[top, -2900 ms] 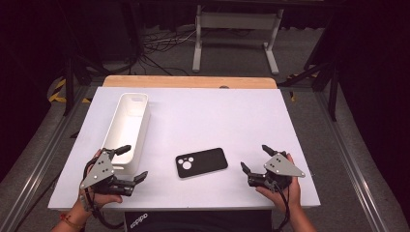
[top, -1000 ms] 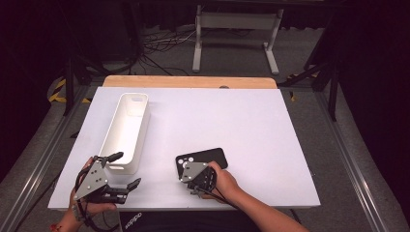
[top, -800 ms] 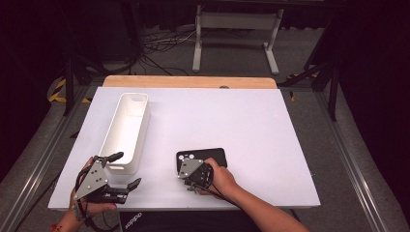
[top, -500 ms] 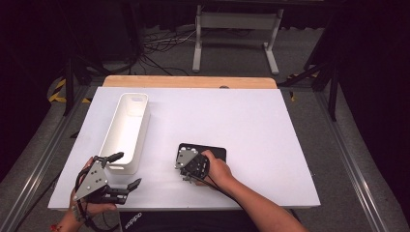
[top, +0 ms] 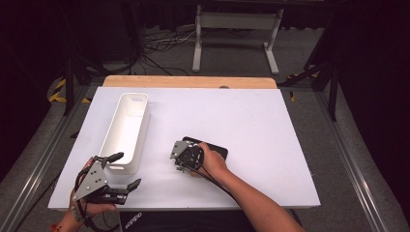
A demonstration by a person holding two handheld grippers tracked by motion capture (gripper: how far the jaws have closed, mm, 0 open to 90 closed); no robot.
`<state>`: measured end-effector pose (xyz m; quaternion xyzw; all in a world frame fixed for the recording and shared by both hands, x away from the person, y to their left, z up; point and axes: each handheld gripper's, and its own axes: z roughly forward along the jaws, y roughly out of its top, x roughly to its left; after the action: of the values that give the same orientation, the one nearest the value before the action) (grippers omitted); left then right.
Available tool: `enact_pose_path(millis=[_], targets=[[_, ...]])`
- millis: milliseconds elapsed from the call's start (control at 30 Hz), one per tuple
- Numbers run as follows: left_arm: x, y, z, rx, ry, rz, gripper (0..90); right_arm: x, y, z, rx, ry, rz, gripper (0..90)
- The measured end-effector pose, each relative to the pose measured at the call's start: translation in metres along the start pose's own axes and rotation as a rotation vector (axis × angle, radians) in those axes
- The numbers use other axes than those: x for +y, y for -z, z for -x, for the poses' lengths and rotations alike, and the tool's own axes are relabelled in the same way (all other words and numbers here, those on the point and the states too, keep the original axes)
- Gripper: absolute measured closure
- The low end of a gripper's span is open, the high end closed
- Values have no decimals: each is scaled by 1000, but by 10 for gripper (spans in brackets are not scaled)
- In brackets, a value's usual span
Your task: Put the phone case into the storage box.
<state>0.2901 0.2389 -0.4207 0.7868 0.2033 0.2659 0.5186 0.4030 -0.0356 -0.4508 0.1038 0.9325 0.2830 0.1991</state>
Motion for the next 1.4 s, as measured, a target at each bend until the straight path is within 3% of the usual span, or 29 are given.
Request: enact_pose_path(millis=[433,633,1100,1400], targets=[[0,-1,0,1,-11,-7,72,7,-13,22,-35,-29,-34,900],[-1,-1,1,-5,9,-7,72,10,-19,34,-58,-46,-54,900],[-1,-2,1,-13,-4,-17,83,6,-26,59,-80,-114,-61,900],[-2,-3,2,-16,0,-12,83,-1,-26,73,-120,-159,-74,900]])
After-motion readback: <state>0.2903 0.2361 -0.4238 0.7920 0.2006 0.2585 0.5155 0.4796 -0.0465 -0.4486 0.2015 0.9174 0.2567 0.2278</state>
